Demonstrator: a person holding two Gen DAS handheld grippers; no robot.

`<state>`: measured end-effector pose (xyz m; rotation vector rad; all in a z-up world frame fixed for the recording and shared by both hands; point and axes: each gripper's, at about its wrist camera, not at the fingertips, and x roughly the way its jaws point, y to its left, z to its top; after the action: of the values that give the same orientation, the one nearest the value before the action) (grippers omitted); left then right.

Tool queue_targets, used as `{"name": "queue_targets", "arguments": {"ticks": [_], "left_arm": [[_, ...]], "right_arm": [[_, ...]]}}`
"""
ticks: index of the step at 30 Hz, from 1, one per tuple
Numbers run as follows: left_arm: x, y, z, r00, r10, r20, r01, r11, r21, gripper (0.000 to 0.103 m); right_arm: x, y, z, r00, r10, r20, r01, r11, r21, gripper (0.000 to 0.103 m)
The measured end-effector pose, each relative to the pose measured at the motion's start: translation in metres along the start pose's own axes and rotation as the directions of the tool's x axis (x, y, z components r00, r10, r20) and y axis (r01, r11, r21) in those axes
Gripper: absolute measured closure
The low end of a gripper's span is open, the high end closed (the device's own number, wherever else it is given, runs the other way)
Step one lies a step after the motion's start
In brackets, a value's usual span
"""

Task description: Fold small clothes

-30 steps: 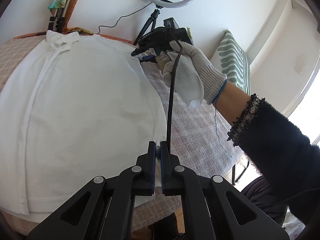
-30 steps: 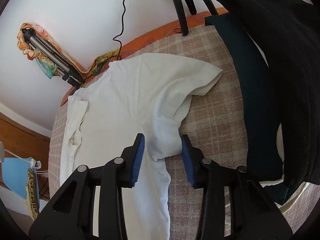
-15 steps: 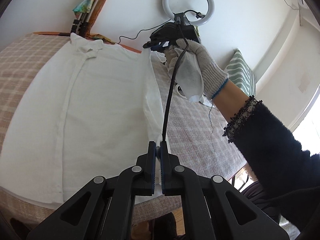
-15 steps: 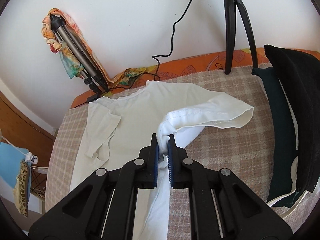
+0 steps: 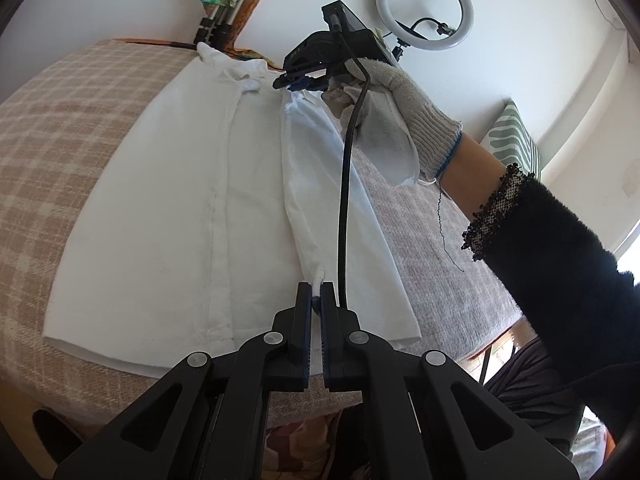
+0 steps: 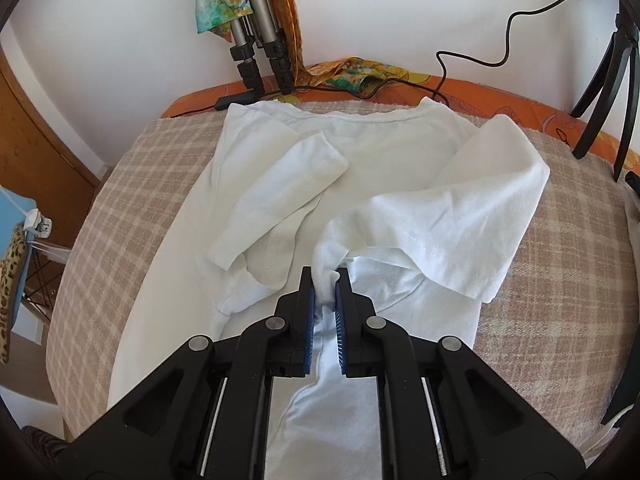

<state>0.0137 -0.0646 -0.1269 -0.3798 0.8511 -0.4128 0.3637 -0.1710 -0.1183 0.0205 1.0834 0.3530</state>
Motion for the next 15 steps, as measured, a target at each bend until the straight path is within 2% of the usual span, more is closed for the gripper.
{"name": "queue_targets", "arguments": {"ticks": [2, 4, 7, 10, 12, 15], "left_arm": [[-0.001, 0.003, 0.001, 0.999, 0.007, -0.034, -0.007, 1.0, 0.001, 0.099], [-0.008, 0.007, 0.004, 0.998, 0.025, -0.052, -0.025, 1.0, 0.002, 0.094], [-0.029, 0.014, 0.016, 0.999, 0.039, -0.028, -0.038, 0.999, 0.032, 0.093], [-0.048, 0.021, 0.043, 0.998, 0.066, 0.017, -0.067, 0.996, 0.06, 0.093], [-0.056, 0.027, 0.067, 0.995, 0.086, 0.048, -0.089, 0.994, 0.069, 0.093], [-0.06, 0.042, 0.101, 0.99, 0.108, 0.086, -0.113, 0.992, 0.054, 0.093]], "right_arm": [[-0.008, -0.003, -0.001, 0.997, 0.074, -0.019, -0.074, 0.997, 0.009, 0.072], [-0.028, -0.007, 0.001, 0.99, 0.144, 0.006, -0.144, 0.99, 0.01, 0.062], [-0.062, -0.026, 0.006, 0.98, 0.172, 0.1, -0.176, 0.984, 0.034, 0.062], [-0.08, -0.064, 0.01, 0.977, 0.122, 0.172, -0.147, 0.979, 0.143, 0.062], [-0.078, -0.087, 0.012, 0.979, 0.087, 0.182, -0.126, 0.968, 0.217, 0.062], [-0.062, -0.114, 0.012, 0.982, 0.09, 0.168, -0.14, 0.937, 0.319, 0.062]]}}
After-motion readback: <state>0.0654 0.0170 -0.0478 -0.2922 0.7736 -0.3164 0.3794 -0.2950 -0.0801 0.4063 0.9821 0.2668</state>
